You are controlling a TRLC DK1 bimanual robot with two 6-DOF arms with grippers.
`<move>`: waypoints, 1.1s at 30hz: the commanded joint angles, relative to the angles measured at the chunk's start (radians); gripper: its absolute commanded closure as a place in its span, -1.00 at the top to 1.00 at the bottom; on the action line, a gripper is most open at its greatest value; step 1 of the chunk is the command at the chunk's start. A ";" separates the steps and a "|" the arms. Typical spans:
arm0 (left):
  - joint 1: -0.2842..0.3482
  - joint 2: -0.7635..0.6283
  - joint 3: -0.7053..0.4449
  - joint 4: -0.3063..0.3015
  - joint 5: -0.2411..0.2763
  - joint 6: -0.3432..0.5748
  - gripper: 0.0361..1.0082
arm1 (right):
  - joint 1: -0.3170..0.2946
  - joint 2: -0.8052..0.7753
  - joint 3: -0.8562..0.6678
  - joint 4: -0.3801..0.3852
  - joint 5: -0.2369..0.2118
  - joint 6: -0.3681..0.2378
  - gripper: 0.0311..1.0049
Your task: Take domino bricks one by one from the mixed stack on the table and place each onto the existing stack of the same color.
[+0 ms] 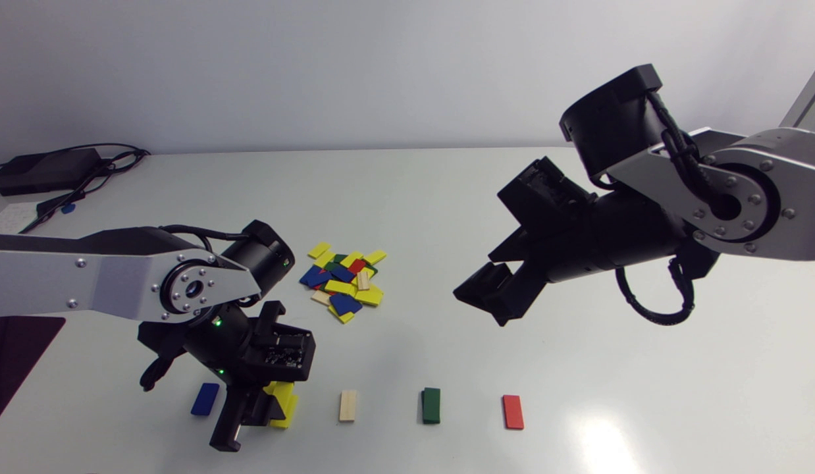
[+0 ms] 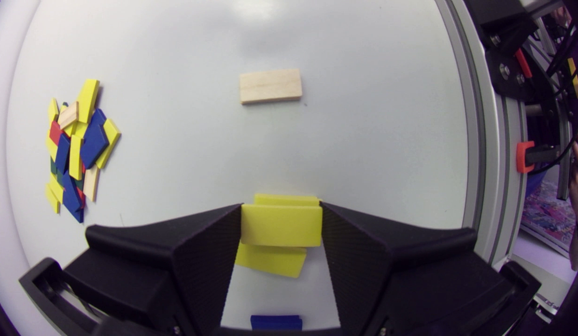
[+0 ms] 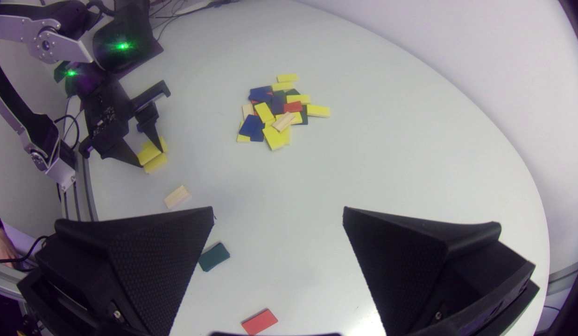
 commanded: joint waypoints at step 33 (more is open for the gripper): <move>-0.019 0.017 -0.098 0.090 0.001 0.056 -0.31 | -0.038 -0.024 -0.051 0.000 -0.008 -0.028 0.93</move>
